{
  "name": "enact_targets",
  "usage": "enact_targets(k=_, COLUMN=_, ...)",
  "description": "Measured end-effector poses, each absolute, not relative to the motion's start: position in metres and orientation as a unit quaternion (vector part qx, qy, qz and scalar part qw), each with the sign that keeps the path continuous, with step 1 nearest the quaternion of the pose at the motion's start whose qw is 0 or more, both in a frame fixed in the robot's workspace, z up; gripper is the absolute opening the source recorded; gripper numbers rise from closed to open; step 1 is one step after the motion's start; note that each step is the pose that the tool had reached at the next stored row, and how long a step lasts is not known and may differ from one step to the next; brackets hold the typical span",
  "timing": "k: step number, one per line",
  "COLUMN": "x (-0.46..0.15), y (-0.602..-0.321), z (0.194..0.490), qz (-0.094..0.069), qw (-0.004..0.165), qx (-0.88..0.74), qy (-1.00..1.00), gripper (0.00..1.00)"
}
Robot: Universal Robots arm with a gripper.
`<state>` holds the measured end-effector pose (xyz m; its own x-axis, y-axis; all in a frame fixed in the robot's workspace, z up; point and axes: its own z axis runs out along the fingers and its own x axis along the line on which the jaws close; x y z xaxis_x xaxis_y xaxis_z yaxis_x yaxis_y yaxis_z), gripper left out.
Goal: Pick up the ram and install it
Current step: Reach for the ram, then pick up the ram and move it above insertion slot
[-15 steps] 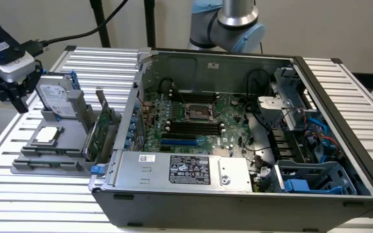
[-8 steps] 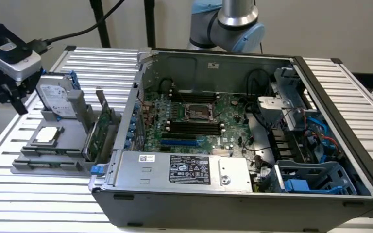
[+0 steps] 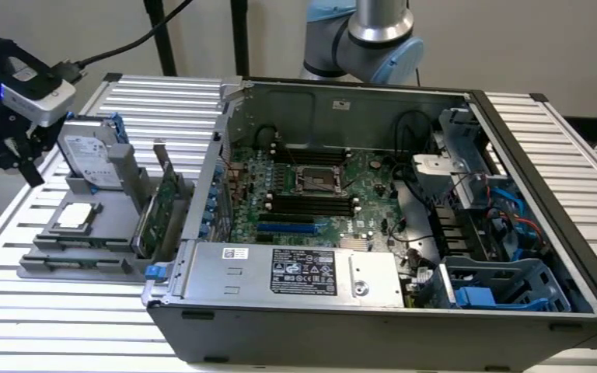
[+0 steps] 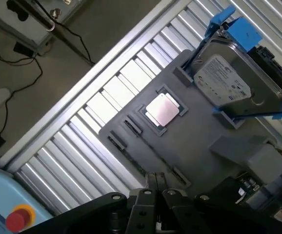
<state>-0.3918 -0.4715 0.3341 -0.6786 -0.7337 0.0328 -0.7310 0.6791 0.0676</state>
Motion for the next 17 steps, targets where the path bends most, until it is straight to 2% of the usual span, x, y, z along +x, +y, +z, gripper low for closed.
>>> enact_targets(k=17, x=-0.392, y=-0.471, z=0.321, qz=-0.019, qw=0.032, qx=0.535, qy=-0.844, gripper=0.00)
